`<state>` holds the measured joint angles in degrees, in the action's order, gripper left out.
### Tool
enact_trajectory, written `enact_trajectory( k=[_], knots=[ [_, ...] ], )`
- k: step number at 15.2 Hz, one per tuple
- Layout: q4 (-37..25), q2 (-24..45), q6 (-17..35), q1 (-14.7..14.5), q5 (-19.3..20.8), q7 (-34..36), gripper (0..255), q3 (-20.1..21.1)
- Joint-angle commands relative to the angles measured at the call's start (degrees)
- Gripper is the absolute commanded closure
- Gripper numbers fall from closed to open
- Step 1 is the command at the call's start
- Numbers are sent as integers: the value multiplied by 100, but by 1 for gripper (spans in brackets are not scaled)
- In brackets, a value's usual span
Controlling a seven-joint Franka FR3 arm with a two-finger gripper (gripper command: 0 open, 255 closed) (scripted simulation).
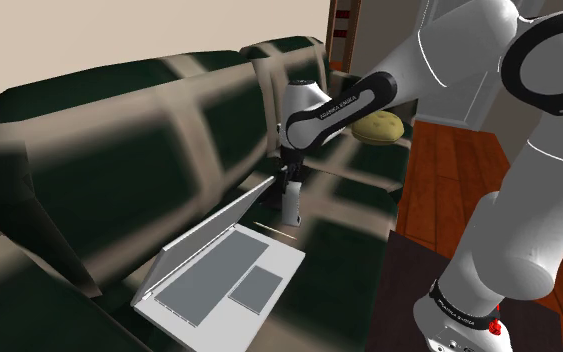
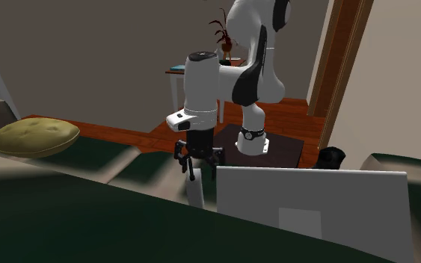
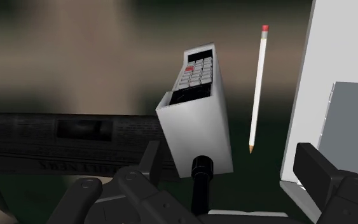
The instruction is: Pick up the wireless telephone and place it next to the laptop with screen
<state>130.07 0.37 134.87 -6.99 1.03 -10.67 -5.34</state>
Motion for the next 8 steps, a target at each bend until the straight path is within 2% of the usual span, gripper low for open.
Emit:
enact_trajectory(
  k=[1, 3, 8],
  knots=[
    [-96, -182, -279, -3, 19, 14, 0, 3],
    [-232, -383, -617, -6, 37, 28, 0, 8],
    [-232, -383, -617, -6, 37, 28, 0, 8]
  ],
)
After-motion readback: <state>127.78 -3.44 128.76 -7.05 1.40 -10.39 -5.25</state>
